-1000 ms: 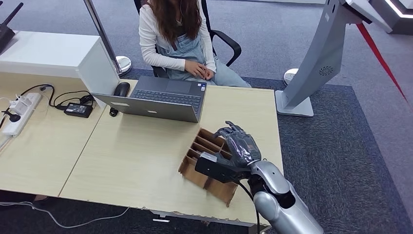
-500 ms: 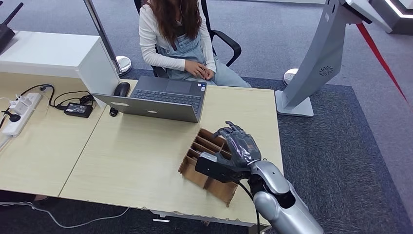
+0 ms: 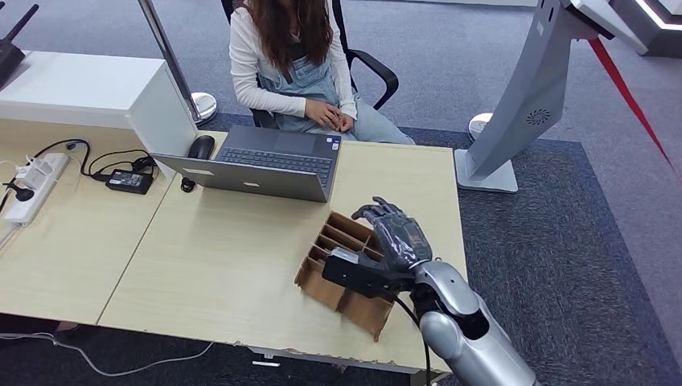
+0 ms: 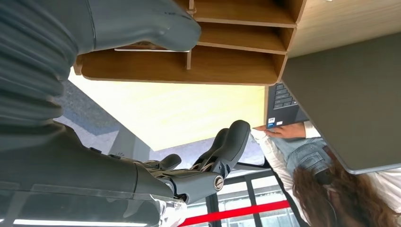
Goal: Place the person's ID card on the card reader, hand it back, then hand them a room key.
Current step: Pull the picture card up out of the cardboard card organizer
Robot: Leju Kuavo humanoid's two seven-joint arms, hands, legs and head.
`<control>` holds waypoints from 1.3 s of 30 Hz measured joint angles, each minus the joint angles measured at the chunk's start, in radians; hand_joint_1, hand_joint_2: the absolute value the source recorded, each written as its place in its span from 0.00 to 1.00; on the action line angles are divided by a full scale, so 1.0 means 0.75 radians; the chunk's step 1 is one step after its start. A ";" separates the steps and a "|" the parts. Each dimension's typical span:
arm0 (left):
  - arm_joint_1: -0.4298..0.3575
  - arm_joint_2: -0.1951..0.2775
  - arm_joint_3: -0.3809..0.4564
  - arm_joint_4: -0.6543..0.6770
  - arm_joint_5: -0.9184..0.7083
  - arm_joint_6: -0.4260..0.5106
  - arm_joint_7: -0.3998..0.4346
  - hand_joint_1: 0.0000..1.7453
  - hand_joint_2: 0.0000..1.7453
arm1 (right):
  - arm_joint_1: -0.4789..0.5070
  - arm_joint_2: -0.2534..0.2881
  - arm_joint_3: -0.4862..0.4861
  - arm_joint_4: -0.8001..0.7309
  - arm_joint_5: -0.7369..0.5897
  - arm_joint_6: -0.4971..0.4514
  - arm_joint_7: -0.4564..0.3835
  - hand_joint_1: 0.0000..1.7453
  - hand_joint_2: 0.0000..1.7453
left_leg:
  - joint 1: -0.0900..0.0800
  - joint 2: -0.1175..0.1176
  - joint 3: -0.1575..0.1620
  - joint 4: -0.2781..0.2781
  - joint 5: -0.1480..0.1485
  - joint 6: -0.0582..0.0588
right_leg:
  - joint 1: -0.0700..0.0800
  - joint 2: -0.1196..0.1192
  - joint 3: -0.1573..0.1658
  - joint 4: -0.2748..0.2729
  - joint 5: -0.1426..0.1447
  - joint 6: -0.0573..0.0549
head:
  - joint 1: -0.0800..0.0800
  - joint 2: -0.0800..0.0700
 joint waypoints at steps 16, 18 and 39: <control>0.000 0.001 0.001 0.000 0.003 -0.005 0.007 0.00 0.00 | -0.021 0.000 0.003 0.001 0.005 0.038 0.017 0.34 1.00 | 0.000 0.000 0.000 0.000 0.000 0.000 | 0.000 0.000 0.000 0.000 0.000 0.000 | 0.000 0.000; 0.000 0.001 0.001 0.000 0.004 -0.006 0.009 0.00 0.00 | -0.022 0.000 0.003 0.002 0.005 0.040 0.019 0.34 1.00 | 0.000 0.000 0.000 0.000 0.000 0.000 | 0.000 0.000 0.000 0.000 0.000 0.000 | 0.000 0.000; 0.000 0.001 0.012 0.000 0.004 -0.013 0.015 0.00 0.00 | -0.029 0.000 0.033 0.038 0.005 0.060 0.017 0.37 1.00 | 0.000 0.000 0.000 0.000 0.000 0.000 | 0.000 0.000 0.000 0.000 0.000 0.000 | 0.000 0.000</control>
